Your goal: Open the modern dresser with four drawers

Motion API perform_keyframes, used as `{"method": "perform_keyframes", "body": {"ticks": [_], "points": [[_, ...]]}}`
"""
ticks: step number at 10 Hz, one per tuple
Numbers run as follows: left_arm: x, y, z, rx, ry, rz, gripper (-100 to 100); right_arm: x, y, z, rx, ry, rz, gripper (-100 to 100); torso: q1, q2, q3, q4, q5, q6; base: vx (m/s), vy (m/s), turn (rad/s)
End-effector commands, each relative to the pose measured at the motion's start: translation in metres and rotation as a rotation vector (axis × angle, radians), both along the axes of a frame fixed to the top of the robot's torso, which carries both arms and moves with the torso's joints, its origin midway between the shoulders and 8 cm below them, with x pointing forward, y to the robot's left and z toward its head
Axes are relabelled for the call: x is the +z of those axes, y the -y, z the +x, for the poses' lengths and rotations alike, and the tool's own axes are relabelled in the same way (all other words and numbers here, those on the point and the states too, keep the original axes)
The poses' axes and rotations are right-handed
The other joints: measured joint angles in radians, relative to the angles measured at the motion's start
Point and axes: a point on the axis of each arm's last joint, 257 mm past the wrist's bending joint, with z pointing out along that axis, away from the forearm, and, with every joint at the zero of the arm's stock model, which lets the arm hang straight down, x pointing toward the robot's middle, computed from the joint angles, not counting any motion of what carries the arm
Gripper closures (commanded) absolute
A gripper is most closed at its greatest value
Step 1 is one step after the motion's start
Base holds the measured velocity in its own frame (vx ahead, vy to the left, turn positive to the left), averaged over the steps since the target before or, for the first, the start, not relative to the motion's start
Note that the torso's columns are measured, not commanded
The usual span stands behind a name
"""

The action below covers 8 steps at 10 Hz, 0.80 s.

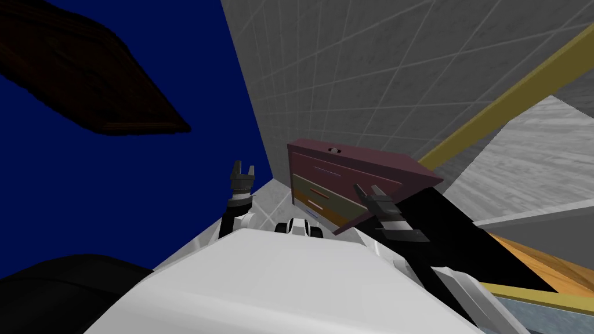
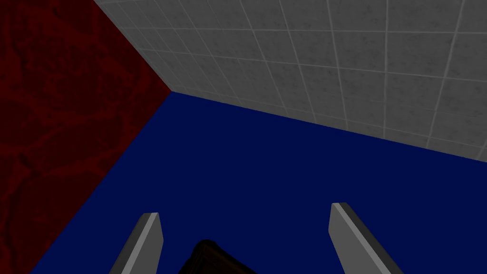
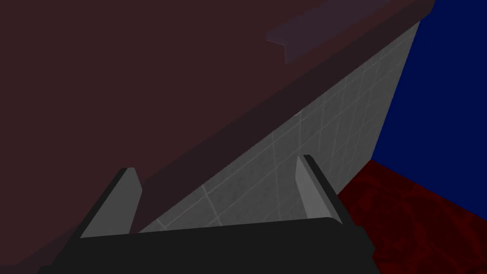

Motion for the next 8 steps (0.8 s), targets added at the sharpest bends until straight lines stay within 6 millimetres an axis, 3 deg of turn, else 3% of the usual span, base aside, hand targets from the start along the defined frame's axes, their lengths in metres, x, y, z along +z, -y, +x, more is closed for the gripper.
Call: {"method": "perform_keyframes", "body": {"ticks": [1, 3, 8], "points": [[0.000, 0.000, 0.000, 0.000, 0.000, 0.000, 0, -0.014, 0.016, -0.003, -0.057, -0.058, -0.182, -100, 0.000, 0.001, 0.001, 0.000, 0.000, 0.001, 0.114, 0.152, -0.181], [0.000, 0.000, 0.000, 0.000, 0.000, 0.000, 0, -0.020, 0.024, -0.005, -0.083, -0.085, -0.270, -100, 0.005, -0.004, -0.002, -0.001, 0.001, 0.001, 0.133, 0.166, -0.150], [0.000, 0.000, 0.000, 0.000, 0.000, 0.000, 0, -0.040, 0.069, -0.015, -0.191, -0.197, -0.667, -100, 0.006, -0.004, -0.002, -0.001, 0.002, 0.001, 0.134, 0.182, -0.172]]}}
